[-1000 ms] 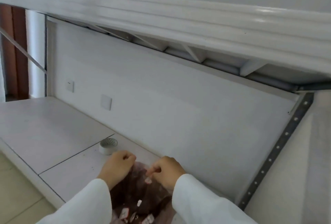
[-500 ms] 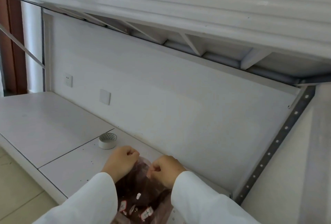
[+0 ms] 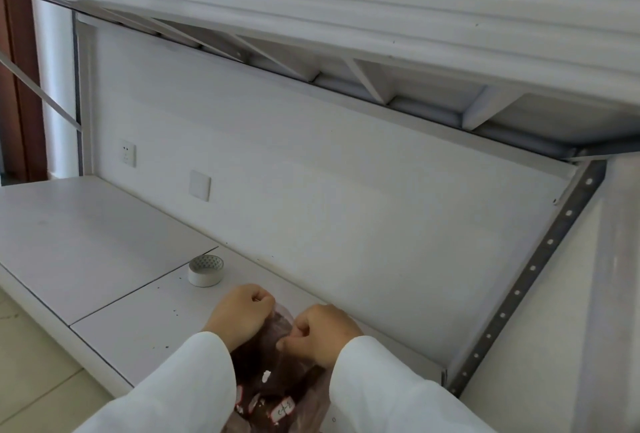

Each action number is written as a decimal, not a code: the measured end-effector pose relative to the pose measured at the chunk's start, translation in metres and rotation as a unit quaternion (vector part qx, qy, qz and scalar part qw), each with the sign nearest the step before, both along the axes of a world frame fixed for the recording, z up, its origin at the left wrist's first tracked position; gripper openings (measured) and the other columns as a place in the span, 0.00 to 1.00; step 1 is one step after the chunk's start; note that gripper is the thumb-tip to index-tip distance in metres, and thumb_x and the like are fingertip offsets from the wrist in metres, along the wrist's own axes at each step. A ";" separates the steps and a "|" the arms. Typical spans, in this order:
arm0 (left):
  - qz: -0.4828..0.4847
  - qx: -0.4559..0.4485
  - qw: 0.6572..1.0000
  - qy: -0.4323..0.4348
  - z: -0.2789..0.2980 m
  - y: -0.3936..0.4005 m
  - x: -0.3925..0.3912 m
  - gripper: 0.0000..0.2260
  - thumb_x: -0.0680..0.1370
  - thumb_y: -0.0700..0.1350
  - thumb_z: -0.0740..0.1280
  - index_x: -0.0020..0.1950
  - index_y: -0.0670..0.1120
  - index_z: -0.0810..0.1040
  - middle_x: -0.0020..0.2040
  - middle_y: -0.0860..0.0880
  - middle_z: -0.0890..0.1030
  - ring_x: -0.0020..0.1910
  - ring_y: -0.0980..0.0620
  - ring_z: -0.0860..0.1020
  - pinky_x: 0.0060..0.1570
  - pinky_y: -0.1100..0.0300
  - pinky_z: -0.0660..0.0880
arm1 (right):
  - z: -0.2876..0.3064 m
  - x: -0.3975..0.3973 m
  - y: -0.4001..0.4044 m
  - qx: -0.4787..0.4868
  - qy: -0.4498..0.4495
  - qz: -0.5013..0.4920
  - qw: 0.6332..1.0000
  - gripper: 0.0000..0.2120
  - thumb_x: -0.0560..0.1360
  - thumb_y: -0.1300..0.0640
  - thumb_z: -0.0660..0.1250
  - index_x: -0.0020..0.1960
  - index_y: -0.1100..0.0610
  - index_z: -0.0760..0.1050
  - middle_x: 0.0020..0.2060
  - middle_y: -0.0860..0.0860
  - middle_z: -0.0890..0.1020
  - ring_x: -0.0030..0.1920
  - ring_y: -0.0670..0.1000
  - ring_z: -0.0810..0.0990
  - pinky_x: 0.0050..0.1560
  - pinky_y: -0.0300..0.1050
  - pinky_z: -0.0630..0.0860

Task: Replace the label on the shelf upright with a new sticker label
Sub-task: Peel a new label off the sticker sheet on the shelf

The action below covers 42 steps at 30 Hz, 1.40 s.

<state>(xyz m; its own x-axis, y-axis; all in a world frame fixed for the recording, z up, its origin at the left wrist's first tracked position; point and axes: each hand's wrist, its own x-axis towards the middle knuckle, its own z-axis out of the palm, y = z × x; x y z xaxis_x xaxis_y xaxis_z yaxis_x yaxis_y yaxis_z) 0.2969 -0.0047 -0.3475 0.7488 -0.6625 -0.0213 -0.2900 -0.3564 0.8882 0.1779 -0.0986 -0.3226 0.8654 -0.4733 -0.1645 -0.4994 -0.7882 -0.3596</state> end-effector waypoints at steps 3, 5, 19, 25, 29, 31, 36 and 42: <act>-0.004 -0.005 1.000 0.004 0.000 -0.004 -0.002 0.08 0.73 0.42 0.63 0.40 0.42 0.80 0.40 0.44 0.84 0.44 0.43 0.81 0.52 0.51 0.76 | -0.002 -0.001 -0.003 -0.006 -0.027 -0.015 1.000 0.11 0.71 0.47 0.65 0.33 0.50 0.73 0.37 0.48 0.79 0.42 0.53 0.79 0.46 0.45 0.75; -0.007 -0.010 1.000 0.010 0.000 -0.007 -0.003 0.08 0.73 0.42 0.63 0.40 0.41 0.81 0.42 0.43 0.84 0.44 0.42 0.81 0.53 0.50 0.77 | -0.002 -0.006 -0.009 -0.002 -0.051 -0.038 0.998 0.04 0.72 0.51 0.63 0.43 0.47 0.77 0.40 0.45 0.78 0.46 0.51 0.79 0.50 0.45 0.75; -0.050 -0.019 0.997 0.047 0.010 -0.040 -0.041 0.10 0.74 0.41 0.60 0.34 0.48 0.76 0.43 0.42 0.84 0.47 0.40 0.81 0.53 0.50 0.77 | -0.067 -0.080 -0.069 0.023 0.153 -0.179 0.972 0.21 0.74 0.52 0.64 0.66 0.53 0.70 0.64 0.51 0.74 0.63 0.52 0.73 0.61 0.43 0.69; -0.073 -0.001 0.997 0.035 0.008 -0.057 -0.054 0.10 0.75 0.42 0.60 0.34 0.49 0.75 0.40 0.47 0.83 0.45 0.42 0.82 0.52 0.52 0.77 | -0.100 -0.098 -0.076 0.054 0.183 -0.191 0.963 0.36 0.67 0.46 0.72 0.70 0.51 0.62 0.68 0.52 0.65 0.67 0.54 0.68 0.65 0.47 0.67; -0.077 0.006 0.996 0.032 0.004 -0.063 -0.056 0.10 0.75 0.42 0.60 0.34 0.50 0.75 0.37 0.50 0.82 0.43 0.45 0.81 0.52 0.52 0.77 | -0.117 -0.101 -0.078 0.046 0.201 -0.188 0.960 0.41 0.64 0.46 0.75 0.71 0.50 0.58 0.68 0.53 0.61 0.69 0.55 0.63 0.67 0.52 0.65; -0.078 0.009 0.996 0.032 0.003 -0.064 -0.057 0.11 0.75 0.42 0.60 0.34 0.50 0.74 0.38 0.48 0.82 0.42 0.45 0.81 0.52 0.53 0.77 | -0.124 -0.103 -0.079 0.032 0.205 -0.184 0.961 0.41 0.63 0.46 0.75 0.70 0.50 0.58 0.67 0.53 0.62 0.68 0.55 0.62 0.67 0.53 0.64; -0.076 0.015 0.996 0.032 0.001 -0.066 -0.057 0.11 0.75 0.42 0.60 0.34 0.50 0.75 0.38 0.48 0.83 0.43 0.44 0.81 0.53 0.52 0.78 | -0.137 -0.107 -0.081 0.031 0.203 -0.174 0.963 0.39 0.64 0.45 0.74 0.69 0.52 0.60 0.67 0.53 0.61 0.68 0.55 0.62 0.66 0.54 0.64; -0.075 0.016 0.996 0.034 0.000 -0.066 -0.057 0.10 0.75 0.42 0.60 0.34 0.50 0.75 0.40 0.46 0.84 0.41 0.45 0.80 0.53 0.51 0.78 | -0.150 -0.108 -0.080 0.011 0.193 -0.159 0.968 0.48 0.65 0.44 0.72 0.74 0.48 0.46 0.70 0.53 0.57 0.70 0.56 0.57 0.67 0.56 0.62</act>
